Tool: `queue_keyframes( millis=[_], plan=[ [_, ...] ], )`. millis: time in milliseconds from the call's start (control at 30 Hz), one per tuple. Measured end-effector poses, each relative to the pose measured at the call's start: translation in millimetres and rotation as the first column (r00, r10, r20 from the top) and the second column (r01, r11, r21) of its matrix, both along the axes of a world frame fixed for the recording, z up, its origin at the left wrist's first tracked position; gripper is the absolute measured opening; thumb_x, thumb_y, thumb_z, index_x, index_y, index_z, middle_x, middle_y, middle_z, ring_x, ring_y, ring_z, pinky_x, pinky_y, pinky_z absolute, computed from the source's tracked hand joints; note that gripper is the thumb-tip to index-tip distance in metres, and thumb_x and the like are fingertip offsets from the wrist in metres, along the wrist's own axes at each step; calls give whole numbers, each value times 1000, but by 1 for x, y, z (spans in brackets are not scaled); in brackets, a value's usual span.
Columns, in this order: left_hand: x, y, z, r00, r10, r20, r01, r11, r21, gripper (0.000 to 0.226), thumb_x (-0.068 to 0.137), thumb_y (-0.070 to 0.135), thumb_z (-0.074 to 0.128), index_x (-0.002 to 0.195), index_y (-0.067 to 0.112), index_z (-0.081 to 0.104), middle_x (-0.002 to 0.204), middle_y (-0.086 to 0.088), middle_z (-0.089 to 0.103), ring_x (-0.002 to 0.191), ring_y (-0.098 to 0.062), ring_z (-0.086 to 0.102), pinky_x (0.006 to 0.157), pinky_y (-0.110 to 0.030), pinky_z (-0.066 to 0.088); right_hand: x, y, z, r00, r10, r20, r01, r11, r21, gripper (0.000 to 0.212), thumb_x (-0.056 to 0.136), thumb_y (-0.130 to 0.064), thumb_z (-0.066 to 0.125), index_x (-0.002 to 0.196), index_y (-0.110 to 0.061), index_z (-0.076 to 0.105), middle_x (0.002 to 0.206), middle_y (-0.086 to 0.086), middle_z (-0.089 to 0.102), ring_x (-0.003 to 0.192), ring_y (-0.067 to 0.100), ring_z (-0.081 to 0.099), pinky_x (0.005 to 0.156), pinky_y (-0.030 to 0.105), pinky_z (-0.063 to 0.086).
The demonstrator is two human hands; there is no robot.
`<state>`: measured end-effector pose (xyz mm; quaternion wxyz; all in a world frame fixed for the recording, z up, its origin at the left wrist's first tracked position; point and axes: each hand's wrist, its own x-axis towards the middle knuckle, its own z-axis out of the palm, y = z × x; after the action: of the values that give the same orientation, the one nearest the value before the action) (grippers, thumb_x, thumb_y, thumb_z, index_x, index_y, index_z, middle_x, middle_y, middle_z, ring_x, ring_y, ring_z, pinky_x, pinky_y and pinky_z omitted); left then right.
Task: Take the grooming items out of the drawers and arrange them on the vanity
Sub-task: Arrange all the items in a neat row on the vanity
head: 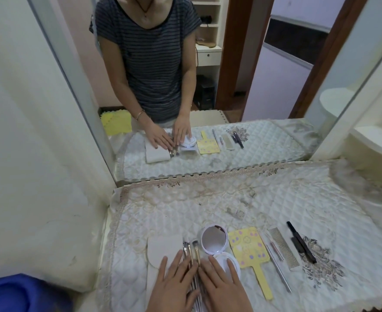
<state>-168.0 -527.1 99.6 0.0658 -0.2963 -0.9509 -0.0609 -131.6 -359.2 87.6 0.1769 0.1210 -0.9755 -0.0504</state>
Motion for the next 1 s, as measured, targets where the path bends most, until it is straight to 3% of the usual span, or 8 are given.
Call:
queue_keyframes(
  millis=[133, 233, 300, 367, 500, 600, 867, 1000],
  plan=[
    [6, -9, 6, 997, 52, 49, -57, 993, 108, 50, 87, 59, 28, 123, 33, 52, 138, 12, 50, 145, -11, -1, 111, -38, 10, 1, -1, 3, 999, -34, -19, 33, 997, -65, 42, 95, -28, 14, 119, -23, 49, 158, 1, -4, 145, 15, -3, 110, 44, 10],
    [11, -30, 5, 981, 150, 119, -163, 981, 107, 57, 85, 65, 22, 129, 35, 43, 153, 13, 15, 145, -11, -4, 114, -35, 2, 5, -4, 1, 994, 60, -86, -63, 998, -30, 43, 95, -31, 18, 130, -26, 42, 153, -4, 17, 145, 14, 0, 111, 45, 11],
    [15, -43, -1, 965, 207, 159, -215, 976, 32, 62, 82, 70, 20, 130, 36, 41, 156, 14, 1, 145, -11, -7, 115, -31, -5, 8, -7, -3, 985, 123, -119, -123, 992, 5, 38, 94, -32, 21, 118, -27, 51, 138, -8, 39, 145, 14, 3, 112, 45, 10],
    [20, -48, -7, 950, 248, 191, -252, 968, -6, 65, 82, 71, 16, 129, 34, 41, 156, 12, -8, 144, -11, -9, 115, -27, -9, 9, -8, -5, 981, 123, -152, -122, 992, 19, 36, 93, -28, 23, 109, -27, 55, 127, -10, 46, 145, 14, 4, 114, 45, 10],
    [28, -38, -9, 941, 275, 197, -291, 955, 58, 62, 86, 65, 12, 140, 35, 20, 157, 8, -11, 144, -11, -10, 114, -21, -8, 10, -6, -6, 978, 99, -185, -97, 995, 20, 38, 94, -25, 19, 108, -27, 54, 127, -8, 46, 145, 12, 1, 114, 45, 7],
    [32, -30, -12, 948, 269, 169, -295, 943, 156, 68, 87, 64, 14, 145, 32, 4, 157, 8, -10, 145, -12, -8, 114, -19, -4, 7, -6, -3, 982, 87, -168, -91, 996, -14, 38, 93, -29, 19, 105, -26, 55, 114, -13, 65, 144, 11, 3, 114, 44, 9],
    [33, -29, -21, 963, 263, 53, -268, 949, 166, 70, 86, 63, 18, 146, 28, 4, 157, 3, -10, 145, -18, -7, 116, -24, -2, 6, -3, 0, 979, 103, -174, -114, 992, -54, 36, 93, -30, 20, 104, -28, 54, 122, -14, 46, 144, 10, 3, 114, 44, 8],
    [33, -30, -25, 973, 227, 37, -230, 963, 140, 61, 87, 62, 20, 137, 27, 24, 158, 1, -8, 145, -21, -5, 117, -27, 1, 6, 0, -4, 982, 103, -159, -106, 994, -9, 37, 94, -28, 18, 106, -29, 53, 127, -12, 42, 145, 11, 0, 115, 44, 4]
  ],
)
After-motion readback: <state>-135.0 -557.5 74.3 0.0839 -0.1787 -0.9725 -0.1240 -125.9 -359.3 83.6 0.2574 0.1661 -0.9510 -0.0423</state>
